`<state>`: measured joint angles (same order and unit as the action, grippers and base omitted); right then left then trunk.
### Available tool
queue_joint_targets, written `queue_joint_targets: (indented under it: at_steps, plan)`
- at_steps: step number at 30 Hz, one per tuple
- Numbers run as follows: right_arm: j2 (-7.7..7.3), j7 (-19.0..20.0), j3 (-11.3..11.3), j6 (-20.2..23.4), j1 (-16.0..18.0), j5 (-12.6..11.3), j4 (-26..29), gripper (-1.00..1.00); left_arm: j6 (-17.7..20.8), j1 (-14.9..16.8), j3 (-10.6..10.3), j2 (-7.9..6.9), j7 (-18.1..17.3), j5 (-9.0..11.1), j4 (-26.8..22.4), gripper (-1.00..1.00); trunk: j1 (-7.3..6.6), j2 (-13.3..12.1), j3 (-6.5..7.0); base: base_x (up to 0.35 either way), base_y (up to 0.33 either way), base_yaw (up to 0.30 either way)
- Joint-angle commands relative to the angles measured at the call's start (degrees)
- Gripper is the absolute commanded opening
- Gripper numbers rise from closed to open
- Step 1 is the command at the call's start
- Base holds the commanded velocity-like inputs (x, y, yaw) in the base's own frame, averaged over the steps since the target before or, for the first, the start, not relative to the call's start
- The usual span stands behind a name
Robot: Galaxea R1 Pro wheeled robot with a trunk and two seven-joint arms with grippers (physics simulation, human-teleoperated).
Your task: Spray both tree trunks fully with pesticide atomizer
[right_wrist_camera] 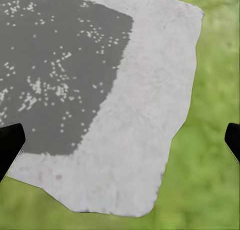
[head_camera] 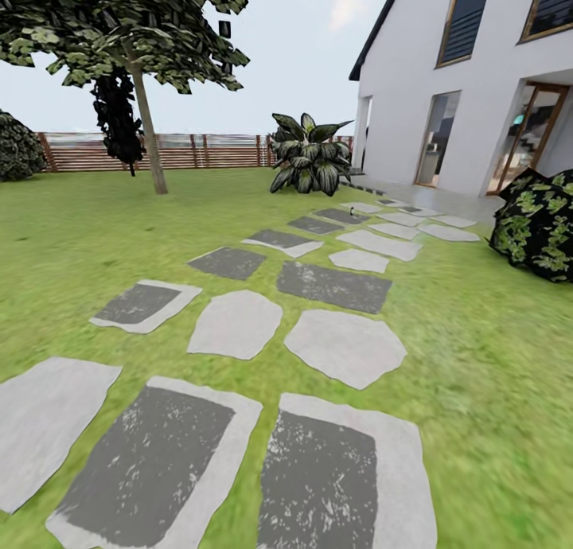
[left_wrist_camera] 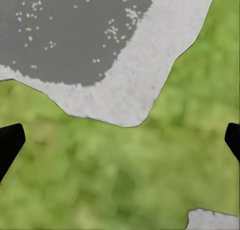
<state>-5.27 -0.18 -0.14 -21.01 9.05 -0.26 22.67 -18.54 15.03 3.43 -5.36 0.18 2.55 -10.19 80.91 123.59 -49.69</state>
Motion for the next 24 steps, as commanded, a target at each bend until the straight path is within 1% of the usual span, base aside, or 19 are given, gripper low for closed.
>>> queue_joint_targets:
  at_steps: [1, 24]
  plan:
    - [0.00, 0.0, 0.0, 0.0, 0.0, 0.0, 0.0, 1.00, 0.0, 0.0, 0.0, 0.00, 0.0, 0.0, 0.0, 1.00, 0.00, 0.0, 0.00, 0.338, 0.000, 0.000]
    - [0.00, 0.0, 0.1, 0.0, 0.0, 0.0, -0.1, 1.00, 0.0, 0.0, 0.0, 0.00, 0.0, 0.0, 0.0, 1.00, 0.00, 0.0, 0.00, 0.338, 0.000, 0.000]
